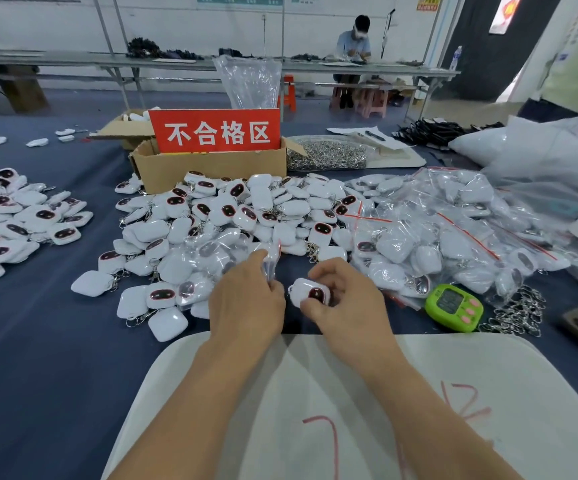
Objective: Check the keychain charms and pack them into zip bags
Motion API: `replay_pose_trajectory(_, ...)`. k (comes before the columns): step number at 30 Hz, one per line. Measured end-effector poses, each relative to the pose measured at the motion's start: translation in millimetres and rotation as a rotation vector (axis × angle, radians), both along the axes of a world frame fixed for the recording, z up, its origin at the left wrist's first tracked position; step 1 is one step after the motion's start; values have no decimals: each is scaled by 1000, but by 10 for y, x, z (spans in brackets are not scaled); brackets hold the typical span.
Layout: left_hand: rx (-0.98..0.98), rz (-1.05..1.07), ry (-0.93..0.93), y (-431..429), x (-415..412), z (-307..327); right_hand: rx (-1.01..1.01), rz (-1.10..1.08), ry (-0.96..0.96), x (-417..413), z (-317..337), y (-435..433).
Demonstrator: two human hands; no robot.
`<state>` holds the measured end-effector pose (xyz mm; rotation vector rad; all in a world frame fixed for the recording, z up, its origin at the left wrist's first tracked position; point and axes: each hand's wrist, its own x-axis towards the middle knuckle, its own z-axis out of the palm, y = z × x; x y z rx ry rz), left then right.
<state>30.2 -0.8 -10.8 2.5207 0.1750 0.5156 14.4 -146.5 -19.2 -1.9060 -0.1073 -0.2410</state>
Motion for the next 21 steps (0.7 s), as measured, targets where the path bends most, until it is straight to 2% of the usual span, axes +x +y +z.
replay_pose_trajectory(3, -257, -93, -272, -28, -54, 63, 156, 8, 104, -131, 83, -48)
replay_pose_trajectory(4, -369, -155, -293, -51, -82, 88, 170, 12, 120, -145, 102, -59)
replay_pose_trajectory(6, -520, -299, -175, -117, -136, 126, 120, 2, 95, -132, 127, -81)
replay_pose_trajectory(9, -345, -436, -29, -180, -170, 99, 60, -43, 98, -72, 147, -125)
replay_pose_trajectory(11, -395, -405, -19, -169, -115, 80, 174, -49, 157, -55, 172, -141)
replay_pose_trajectory(15, -701, -319, 96, -162, -46, 106, 463, 15, 295, -30, 219, -139)
replay_pose_trajectory(18, -817, -328, 175, -170, -62, 121, 497, 34, 366, -13, 234, -160)
replay_pose_trajectory(21, -842, -334, 205, -151, -73, 107, 506, 22, 371, -22, 234, -160)
